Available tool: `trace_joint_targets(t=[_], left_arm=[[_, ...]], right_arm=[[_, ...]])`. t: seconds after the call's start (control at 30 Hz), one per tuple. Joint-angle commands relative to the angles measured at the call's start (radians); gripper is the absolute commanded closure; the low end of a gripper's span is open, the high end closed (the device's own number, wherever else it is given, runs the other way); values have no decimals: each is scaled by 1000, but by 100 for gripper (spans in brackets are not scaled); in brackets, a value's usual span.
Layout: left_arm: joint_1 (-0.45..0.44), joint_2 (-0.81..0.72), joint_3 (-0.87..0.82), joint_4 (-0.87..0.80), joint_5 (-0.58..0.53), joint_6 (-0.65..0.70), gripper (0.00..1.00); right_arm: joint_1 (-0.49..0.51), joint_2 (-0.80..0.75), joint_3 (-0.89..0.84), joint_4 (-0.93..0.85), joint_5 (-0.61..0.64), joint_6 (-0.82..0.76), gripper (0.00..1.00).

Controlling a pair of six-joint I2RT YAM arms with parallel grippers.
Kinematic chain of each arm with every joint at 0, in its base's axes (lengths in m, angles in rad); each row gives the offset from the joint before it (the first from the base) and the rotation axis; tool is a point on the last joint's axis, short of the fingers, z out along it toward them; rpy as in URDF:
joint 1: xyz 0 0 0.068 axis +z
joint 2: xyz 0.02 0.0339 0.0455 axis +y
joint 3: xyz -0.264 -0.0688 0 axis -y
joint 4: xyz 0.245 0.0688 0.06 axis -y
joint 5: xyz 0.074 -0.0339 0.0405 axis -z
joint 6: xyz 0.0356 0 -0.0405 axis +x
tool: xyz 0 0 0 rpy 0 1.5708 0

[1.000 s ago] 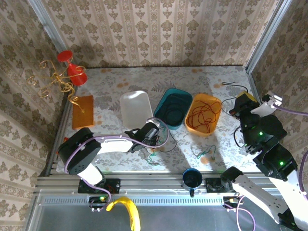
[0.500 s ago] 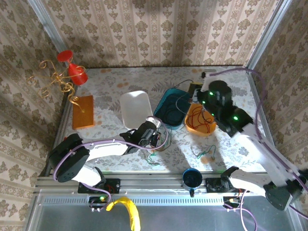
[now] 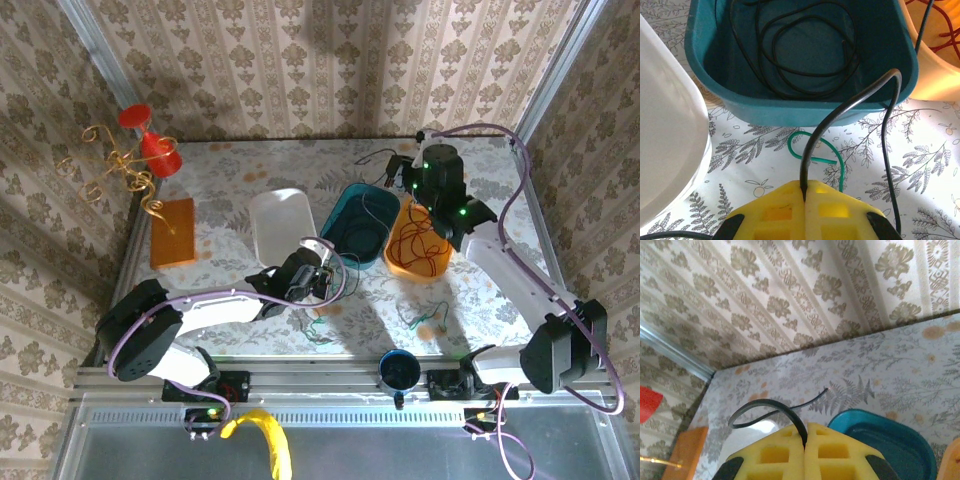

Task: Untangle the cables

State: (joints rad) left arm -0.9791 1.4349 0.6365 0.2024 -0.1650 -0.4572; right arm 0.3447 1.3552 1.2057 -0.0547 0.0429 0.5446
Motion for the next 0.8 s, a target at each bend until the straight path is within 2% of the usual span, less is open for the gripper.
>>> trace_joint_targets(t=[0.0,0.27,0.5,0.63,0.77], left_arm=[[10,-27,-23,13,0,-25,100],[11,-25,-34,17,1,-40,100],[9,-24,-35,20,1,-40,100],[9,-26,-37,22,2,-44,100],[8,-27,-37,22,5,-43,100]], right_arm=[[-13,7,73,54,-20,23,100],[-22,78,128,51,-42,51,100],[-22,145,2,114,-45,166,100],[-21,219,-56,61,-40,233,100],[-16,302,-50,-28,-39,233,100]])
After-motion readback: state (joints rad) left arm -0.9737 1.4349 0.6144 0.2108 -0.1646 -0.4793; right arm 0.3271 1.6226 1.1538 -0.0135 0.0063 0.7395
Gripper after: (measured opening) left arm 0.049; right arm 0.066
